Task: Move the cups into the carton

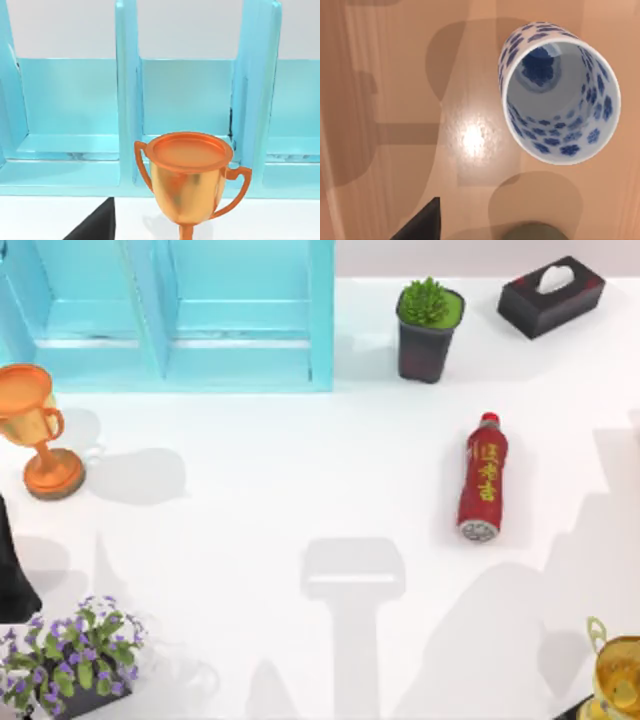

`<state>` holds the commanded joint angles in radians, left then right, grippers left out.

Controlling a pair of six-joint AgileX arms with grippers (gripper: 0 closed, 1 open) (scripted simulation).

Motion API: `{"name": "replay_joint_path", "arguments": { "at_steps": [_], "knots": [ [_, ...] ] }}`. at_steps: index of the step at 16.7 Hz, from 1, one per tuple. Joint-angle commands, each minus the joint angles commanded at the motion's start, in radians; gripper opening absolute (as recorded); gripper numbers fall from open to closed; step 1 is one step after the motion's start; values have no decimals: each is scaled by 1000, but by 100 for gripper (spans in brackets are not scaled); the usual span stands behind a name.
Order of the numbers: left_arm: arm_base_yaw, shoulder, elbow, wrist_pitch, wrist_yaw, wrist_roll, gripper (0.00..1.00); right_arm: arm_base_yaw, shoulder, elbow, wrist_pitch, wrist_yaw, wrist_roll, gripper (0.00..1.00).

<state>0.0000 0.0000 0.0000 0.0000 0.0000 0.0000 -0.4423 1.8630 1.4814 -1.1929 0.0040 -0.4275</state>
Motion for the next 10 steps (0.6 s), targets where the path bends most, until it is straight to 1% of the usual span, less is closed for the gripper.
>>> {"name": "replay_joint_path", "arguments": {
  "at_steps": [3, 8, 10],
  "knots": [
    [0, 0, 0, 0, 0, 0, 100, -5, 9, 71, -66, -1, 0, 100],
    [0, 0, 0, 0, 0, 0, 100, -6, 22, 336, -313, 0, -4, 100],
    [0, 0, 0, 0, 0, 0, 100, -5, 24, 401, -378, -1, -4, 100]
  ]
}}
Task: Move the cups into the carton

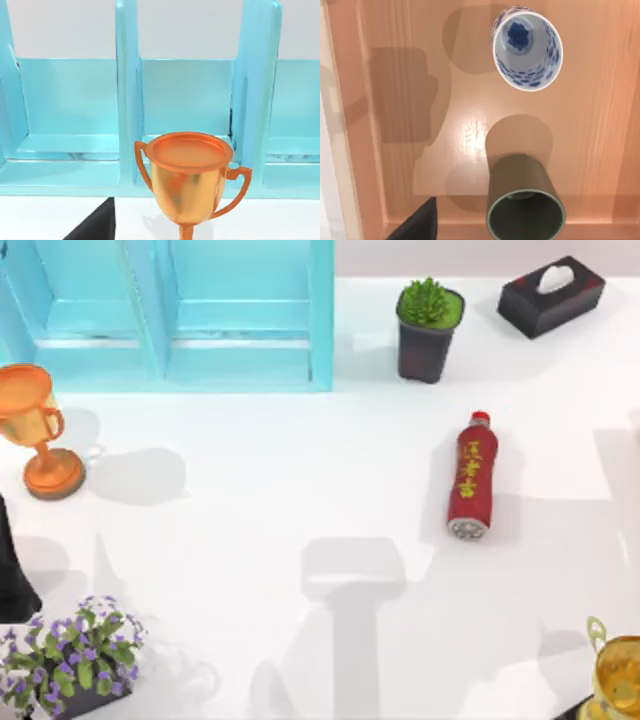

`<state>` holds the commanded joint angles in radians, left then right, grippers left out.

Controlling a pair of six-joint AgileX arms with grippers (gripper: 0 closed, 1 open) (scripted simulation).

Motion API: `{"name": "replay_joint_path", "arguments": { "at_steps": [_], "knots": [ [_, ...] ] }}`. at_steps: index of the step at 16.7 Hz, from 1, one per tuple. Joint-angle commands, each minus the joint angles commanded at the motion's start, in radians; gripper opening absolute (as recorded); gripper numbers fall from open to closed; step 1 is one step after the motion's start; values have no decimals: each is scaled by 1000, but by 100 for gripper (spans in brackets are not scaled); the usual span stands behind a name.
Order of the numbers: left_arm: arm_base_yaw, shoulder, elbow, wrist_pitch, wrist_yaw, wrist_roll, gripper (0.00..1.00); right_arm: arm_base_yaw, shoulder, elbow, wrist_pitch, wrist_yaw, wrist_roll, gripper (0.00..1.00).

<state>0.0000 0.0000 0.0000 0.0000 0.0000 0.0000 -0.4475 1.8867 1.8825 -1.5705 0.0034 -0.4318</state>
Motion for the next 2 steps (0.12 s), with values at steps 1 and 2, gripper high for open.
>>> {"name": "replay_joint_path", "arguments": {
  "at_steps": [1, 2],
  "knots": [
    [0, 0, 0, 0, 0, 0, 100, 1, 0, 18, -18, 0, 0, 100],
    [0, 0, 0, 0, 0, 0, 100, 1, -1, 25, -25, 1, 0, 100]
  ]
}}
